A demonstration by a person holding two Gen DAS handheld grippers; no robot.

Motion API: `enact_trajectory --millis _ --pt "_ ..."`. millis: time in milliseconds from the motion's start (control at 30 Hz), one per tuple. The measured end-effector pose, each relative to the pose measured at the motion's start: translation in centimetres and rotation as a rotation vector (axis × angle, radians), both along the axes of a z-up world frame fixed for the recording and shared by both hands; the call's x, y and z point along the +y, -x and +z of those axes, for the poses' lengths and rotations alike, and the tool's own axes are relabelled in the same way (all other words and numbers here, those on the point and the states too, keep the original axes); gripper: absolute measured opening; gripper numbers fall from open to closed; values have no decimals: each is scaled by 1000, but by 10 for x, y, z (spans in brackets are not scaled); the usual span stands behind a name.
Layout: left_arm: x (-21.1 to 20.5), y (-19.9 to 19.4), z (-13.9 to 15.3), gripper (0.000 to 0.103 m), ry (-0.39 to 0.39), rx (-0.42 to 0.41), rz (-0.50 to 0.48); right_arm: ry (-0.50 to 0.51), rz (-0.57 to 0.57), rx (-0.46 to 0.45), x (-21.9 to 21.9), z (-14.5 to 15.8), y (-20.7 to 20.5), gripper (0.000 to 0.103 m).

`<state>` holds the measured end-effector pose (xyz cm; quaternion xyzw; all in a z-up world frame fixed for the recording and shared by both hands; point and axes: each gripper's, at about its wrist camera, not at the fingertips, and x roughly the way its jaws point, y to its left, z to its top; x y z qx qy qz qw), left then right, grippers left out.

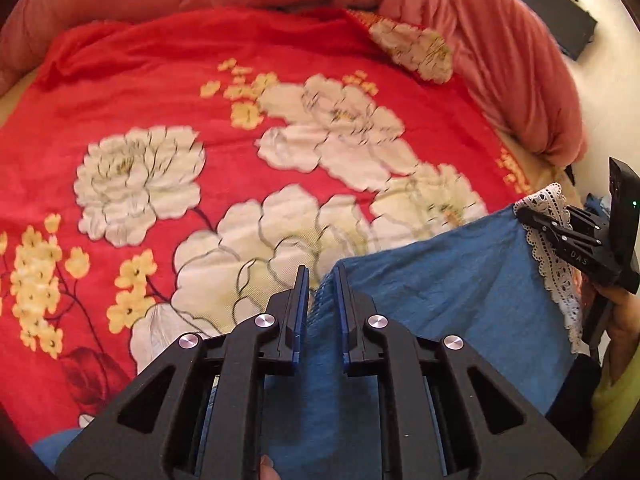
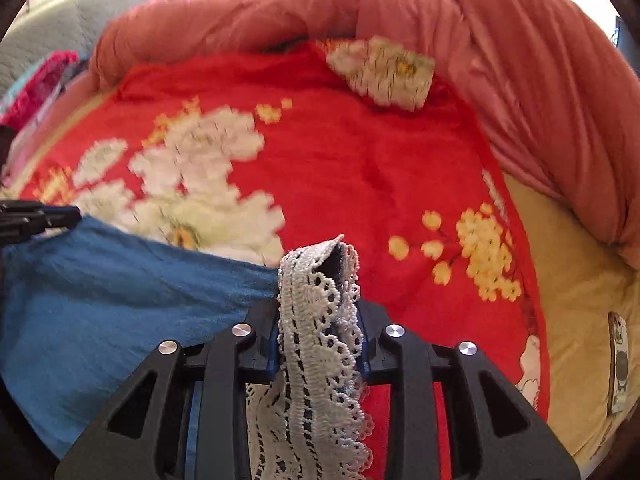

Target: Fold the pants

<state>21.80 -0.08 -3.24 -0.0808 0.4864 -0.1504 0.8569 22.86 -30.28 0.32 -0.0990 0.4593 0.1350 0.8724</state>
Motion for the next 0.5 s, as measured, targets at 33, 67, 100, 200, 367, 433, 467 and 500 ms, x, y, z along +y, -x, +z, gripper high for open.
enact_trajectory --millis 33,67,100,200,367,433,467,500 --pt "2 -1 -3 7 10 9 4 24 -1 25 0 -9 -3 36" --pt "5 0 -5 7 22 16 7 39 -5 29 -1 -13 -3 38" --pt "6 -1 -4 7 24 15 11 43 -11 24 -1 -15 -2 44" --pt "4 1 1 8 -3 -15 14 107 -55 -15 -5 -13 0 73" --pt "6 11 10 20 -19 -34 17 135 -139 -131 -26 5 17 79" --pt "5 15 15 28 -23 -48 14 146 -179 -201 -34 17 29 81" --pt "5 17 19 28 -27 -56 12 132 -207 -248 -39 28 36 81" --pt "4 20 22 32 -33 -67 8 114 -228 -277 -43 36 43 81"
